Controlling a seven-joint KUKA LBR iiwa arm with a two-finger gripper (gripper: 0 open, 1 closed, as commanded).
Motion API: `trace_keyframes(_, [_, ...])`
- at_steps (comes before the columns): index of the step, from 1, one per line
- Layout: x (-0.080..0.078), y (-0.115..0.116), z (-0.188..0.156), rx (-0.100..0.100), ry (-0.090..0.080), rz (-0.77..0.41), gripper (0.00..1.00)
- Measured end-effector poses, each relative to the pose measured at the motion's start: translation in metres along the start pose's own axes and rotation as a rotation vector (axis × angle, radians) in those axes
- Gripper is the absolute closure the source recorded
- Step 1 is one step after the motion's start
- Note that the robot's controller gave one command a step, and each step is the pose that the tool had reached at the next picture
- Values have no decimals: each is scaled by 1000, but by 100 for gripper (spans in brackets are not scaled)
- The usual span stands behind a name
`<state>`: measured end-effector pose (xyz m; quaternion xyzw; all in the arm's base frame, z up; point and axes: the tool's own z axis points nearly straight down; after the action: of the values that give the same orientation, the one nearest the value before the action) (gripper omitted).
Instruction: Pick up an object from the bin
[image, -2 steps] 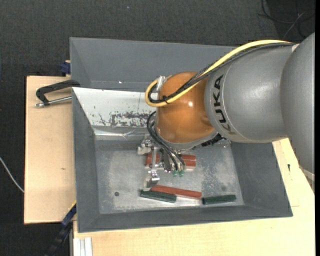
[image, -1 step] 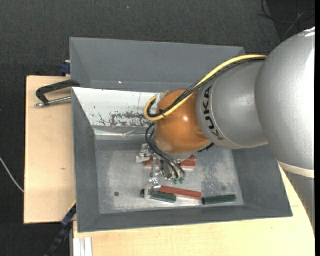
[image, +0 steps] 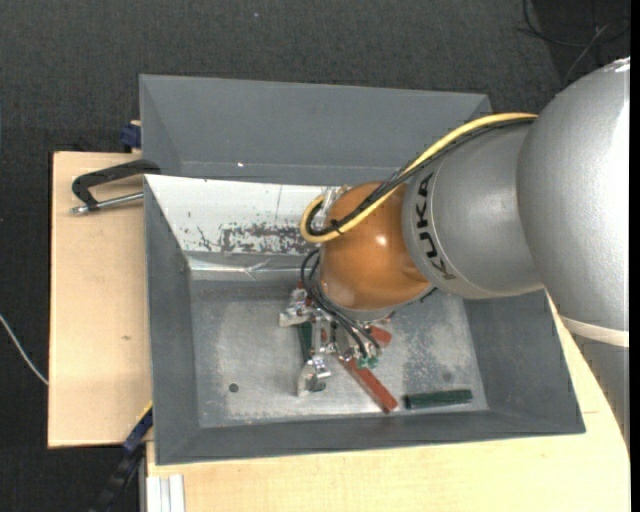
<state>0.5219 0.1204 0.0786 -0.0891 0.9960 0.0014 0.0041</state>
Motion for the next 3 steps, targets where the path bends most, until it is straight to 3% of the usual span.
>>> trace_keyframes(1, [10, 0, 0, -2, 5, -23, 0])
trace_keyframes(2, [-35, -46, 3, -3, 8, -139, 0])
trace_keyframes(3, [-48, -61, 4, -17, 24, -180, 0])
